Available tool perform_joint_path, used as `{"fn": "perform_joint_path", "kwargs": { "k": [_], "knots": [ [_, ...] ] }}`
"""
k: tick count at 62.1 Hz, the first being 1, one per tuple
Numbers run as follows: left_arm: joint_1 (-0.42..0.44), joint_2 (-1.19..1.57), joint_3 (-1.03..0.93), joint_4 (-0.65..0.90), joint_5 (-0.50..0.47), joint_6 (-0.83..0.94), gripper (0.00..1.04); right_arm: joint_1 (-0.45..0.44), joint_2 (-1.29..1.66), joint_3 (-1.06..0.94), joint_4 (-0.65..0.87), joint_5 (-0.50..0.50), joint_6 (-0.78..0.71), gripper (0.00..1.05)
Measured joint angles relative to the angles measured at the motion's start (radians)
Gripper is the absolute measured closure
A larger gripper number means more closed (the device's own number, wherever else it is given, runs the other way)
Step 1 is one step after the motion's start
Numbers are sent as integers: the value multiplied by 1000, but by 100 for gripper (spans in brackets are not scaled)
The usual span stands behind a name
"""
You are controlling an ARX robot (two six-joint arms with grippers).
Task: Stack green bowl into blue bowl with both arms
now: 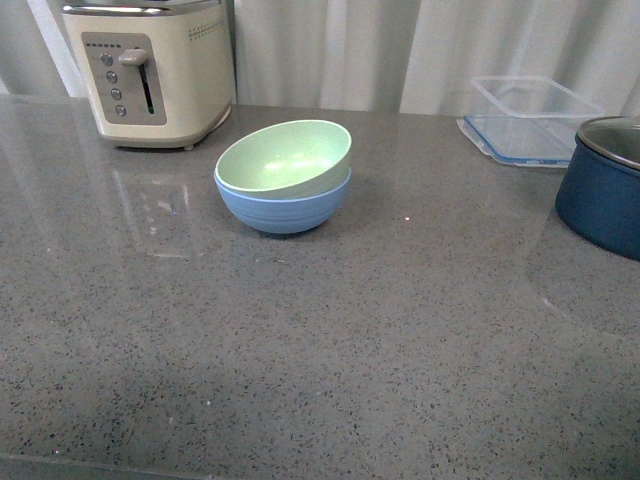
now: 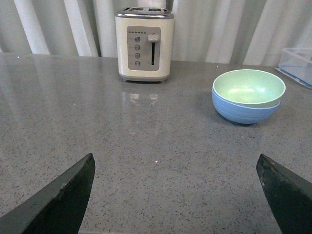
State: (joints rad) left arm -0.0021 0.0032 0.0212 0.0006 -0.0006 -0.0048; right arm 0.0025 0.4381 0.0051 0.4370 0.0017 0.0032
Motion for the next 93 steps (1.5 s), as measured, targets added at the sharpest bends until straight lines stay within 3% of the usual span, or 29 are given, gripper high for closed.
{"fn": "perform_joint_path", "kwargs": {
  "k": [47,53,70,93],
  "knots": [
    [0,0,0,0,0,0,7,0,-266,0,-261,0,0,104],
    [0,0,0,0,0,0,7,0,-391,0,-422,-2,0,104],
    [0,0,0,0,0,0,7,0,-434,0,-436,-3,-1,104],
    [0,0,0,0,0,0,7,0,-434,0,-436,-3,-2,41]
  ]
}}
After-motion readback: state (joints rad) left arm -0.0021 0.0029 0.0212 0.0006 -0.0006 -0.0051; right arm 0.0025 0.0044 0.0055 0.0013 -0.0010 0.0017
